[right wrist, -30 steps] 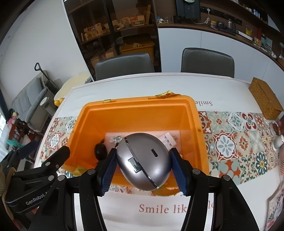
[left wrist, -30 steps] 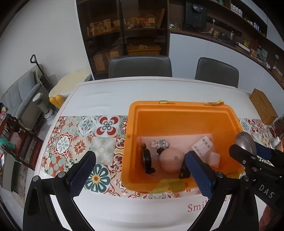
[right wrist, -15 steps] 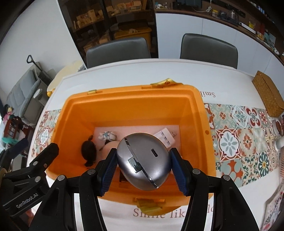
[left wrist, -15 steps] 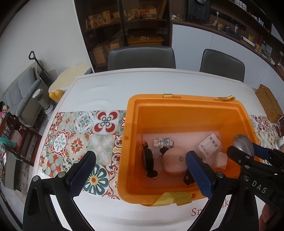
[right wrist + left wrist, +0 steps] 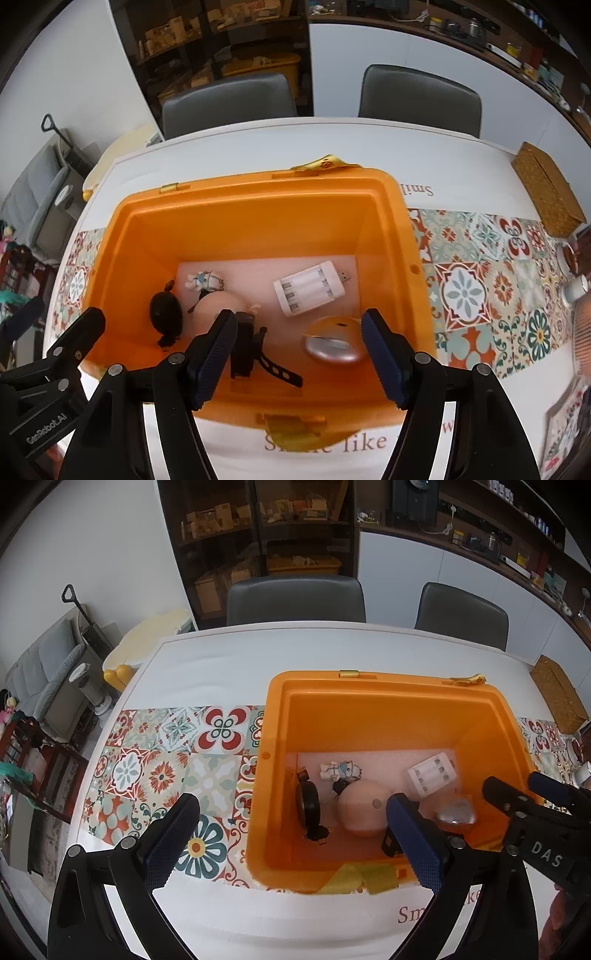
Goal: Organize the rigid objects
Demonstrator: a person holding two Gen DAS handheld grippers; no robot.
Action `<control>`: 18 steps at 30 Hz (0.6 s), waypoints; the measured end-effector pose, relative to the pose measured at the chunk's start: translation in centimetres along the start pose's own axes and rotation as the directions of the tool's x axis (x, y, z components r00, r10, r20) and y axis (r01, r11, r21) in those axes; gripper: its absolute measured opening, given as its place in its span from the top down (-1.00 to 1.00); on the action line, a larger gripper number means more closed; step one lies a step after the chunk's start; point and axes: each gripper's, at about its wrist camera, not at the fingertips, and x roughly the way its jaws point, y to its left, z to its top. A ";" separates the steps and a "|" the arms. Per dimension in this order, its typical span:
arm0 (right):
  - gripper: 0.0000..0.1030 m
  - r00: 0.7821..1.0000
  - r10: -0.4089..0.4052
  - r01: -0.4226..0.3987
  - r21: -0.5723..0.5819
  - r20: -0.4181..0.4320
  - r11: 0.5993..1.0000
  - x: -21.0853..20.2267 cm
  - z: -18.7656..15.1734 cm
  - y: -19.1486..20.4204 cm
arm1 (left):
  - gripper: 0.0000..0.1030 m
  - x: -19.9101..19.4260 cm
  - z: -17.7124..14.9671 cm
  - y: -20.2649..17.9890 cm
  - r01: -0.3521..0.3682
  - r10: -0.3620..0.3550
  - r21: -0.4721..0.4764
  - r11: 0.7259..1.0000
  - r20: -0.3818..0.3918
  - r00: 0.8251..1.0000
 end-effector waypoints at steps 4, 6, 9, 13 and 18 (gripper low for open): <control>-0.45 1.000 -0.012 0.012 0.013 0.024 1.000 -1.9 -1.0 -0.4 | -1.00 -1.5 -0.9 0.2 0.010 -0.010 0.001 1.000 0.013 1.000; -0.48 0.999 -0.023 0.022 0.018 0.039 1.000 -3.1 -1.6 -0.5 | -1.00 -2.4 -1.3 0.3 0.018 -0.018 0.003 1.000 0.019 1.000; -0.57 0.998 -0.031 0.030 0.029 0.058 0.999 -4.7 -2.6 -0.6 | -1.00 -3.7 -1.9 0.4 0.021 -0.021 0.004 1.000 0.020 1.000; -0.59 0.996 -0.039 0.036 0.034 0.075 0.999 -7.1 -4.0 -0.6 | -1.00 -5.7 -2.8 0.3 0.033 -0.033 0.015 0.999 0.034 0.999; -0.63 0.996 -0.030 0.028 0.029 0.089 0.999 -9.1 -5.8 -0.7 | -1.00 -7.6 -4.2 0.5 0.041 -0.041 0.011 0.999 0.034 0.999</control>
